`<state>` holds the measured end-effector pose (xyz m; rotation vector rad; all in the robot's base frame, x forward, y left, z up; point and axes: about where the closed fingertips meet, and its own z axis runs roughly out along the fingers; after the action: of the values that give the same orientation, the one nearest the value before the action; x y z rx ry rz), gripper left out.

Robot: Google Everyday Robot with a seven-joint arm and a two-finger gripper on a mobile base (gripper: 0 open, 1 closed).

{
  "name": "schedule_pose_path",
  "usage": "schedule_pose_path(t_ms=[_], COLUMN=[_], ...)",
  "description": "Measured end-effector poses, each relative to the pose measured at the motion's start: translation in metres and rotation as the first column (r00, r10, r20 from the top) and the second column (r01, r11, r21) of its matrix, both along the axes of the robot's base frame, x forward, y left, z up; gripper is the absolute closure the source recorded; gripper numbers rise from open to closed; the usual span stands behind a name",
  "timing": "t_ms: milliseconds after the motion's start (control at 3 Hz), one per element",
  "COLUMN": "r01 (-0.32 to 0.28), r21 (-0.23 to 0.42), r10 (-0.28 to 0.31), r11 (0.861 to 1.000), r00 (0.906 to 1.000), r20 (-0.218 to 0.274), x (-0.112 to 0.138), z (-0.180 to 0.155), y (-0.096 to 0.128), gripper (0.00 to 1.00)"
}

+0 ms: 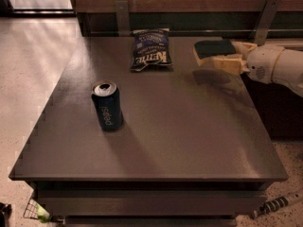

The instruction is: Move sponge near pepsi can

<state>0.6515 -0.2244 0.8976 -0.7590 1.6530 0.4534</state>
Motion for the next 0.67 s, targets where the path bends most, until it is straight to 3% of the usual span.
schedule_pose_path(t_ms=[333, 667], r01=[-0.029, -0.112], r21=[0.005, -0.005], r10=[0.029, 0.112], r11=[1.000, 0.994], r00=[0.9995, 0.9933], r20=[-0.008, -0.028], x=[-0.032, -0.072], z=[-0.012, -0.029], y=[0.028, 0.066], gripper=[1.00, 1.00])
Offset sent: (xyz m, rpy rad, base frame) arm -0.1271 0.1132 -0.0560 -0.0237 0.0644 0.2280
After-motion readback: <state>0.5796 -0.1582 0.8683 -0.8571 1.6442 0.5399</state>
